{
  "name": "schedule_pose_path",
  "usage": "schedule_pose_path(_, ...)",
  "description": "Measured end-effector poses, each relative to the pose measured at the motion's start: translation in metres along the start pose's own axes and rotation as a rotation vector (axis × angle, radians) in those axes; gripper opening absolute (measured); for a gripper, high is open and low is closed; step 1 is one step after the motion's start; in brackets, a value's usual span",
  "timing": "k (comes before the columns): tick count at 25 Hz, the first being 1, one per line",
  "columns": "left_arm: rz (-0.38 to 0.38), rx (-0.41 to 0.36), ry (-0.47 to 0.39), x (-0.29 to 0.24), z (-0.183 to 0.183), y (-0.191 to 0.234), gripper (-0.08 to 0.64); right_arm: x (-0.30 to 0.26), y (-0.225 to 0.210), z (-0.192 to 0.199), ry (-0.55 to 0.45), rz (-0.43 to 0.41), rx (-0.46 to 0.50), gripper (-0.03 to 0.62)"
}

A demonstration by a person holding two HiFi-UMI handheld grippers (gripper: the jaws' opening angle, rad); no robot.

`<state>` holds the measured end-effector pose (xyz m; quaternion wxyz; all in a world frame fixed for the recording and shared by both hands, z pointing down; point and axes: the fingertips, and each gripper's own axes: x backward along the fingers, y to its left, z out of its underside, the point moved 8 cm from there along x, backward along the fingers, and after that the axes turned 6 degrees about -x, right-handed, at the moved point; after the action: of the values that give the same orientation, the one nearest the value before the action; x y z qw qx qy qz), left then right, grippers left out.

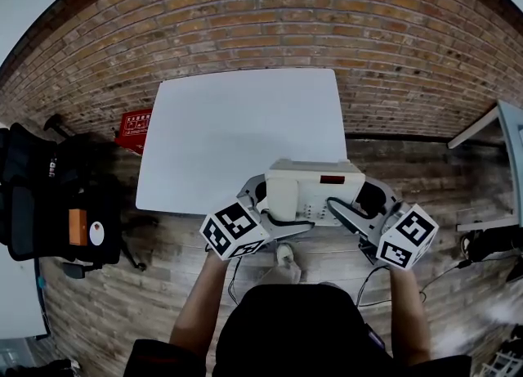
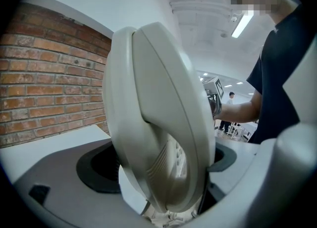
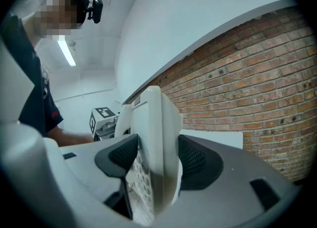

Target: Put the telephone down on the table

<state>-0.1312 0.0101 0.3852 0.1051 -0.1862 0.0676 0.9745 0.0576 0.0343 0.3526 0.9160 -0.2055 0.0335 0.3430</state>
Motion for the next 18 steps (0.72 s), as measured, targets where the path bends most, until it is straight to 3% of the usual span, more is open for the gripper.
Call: schedule_pose_path(18,0.022,0.021,-0.004,-0.012,0.004,0.034,0.489,-0.022,-0.025,-0.007,0.023,0.026,-0.015,0.247)
